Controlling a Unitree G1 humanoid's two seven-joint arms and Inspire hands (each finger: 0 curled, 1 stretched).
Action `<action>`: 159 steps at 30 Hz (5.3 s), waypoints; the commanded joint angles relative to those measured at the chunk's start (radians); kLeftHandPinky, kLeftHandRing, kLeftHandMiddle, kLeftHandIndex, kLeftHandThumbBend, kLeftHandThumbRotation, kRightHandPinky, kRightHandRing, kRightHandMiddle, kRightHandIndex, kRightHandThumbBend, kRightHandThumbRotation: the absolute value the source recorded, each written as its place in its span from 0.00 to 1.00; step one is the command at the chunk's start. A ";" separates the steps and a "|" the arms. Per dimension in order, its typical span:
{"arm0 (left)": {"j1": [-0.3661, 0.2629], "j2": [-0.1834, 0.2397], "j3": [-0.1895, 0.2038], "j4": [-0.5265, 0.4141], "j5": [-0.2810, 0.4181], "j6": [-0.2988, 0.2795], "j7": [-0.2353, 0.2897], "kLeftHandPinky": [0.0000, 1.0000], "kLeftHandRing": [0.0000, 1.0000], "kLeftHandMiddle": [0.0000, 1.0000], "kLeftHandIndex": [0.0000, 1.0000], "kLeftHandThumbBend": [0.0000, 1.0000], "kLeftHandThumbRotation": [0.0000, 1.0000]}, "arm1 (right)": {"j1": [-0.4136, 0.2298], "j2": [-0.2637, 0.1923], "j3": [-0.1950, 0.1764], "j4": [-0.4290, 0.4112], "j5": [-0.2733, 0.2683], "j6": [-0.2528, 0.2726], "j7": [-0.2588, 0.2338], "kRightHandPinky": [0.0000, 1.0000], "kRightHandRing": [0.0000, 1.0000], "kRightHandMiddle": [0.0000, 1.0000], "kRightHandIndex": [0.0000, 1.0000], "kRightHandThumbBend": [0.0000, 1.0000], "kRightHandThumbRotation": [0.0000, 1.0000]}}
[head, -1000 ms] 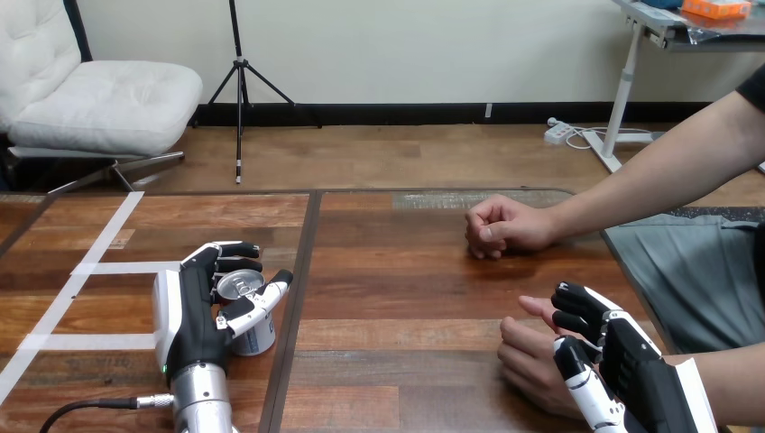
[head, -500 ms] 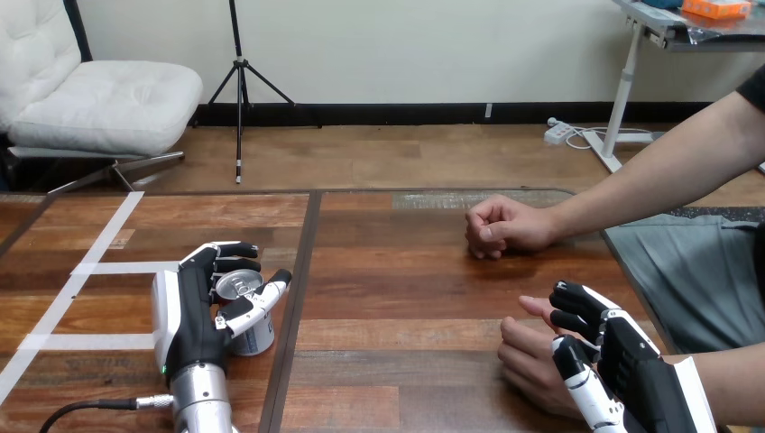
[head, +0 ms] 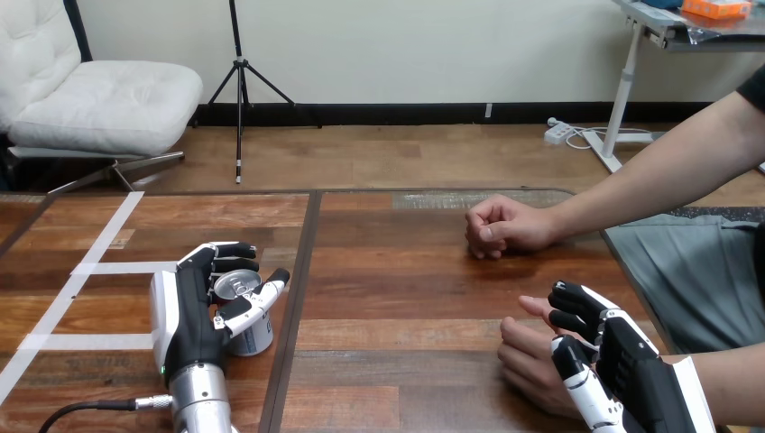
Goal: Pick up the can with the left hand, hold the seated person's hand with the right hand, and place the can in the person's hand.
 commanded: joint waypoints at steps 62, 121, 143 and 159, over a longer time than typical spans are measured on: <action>-0.057 -0.025 -0.003 -0.129 -0.002 -0.031 -0.016 0.41 0.49 0.52 0.51 0.62 0.00 | -0.078 -0.004 0.017 -0.010 0.003 -0.018 0.003 0.75 0.82 0.84 0.81 0.57 0.67; 0.083 -0.032 0.016 -0.275 -0.054 0.008 -0.095 0.69 0.75 0.76 0.73 0.74 0.00 | -0.083 -0.016 0.006 -0.009 0.021 -0.019 0.010 0.77 0.83 0.84 0.81 0.57 0.66; 0.213 -0.011 0.009 -0.463 -0.011 0.095 -0.119 0.61 0.71 0.74 0.71 0.76 0.00 | -0.109 -0.024 0.002 0.012 0.044 -0.004 0.035 0.75 0.82 0.84 0.82 0.58 0.66; 0.231 -0.018 0.011 -0.480 0.005 0.132 -0.130 0.69 0.73 0.76 0.74 0.77 0.00 | -0.121 -0.021 0.007 0.020 0.049 -0.006 0.051 0.77 0.84 0.85 0.82 0.57 0.65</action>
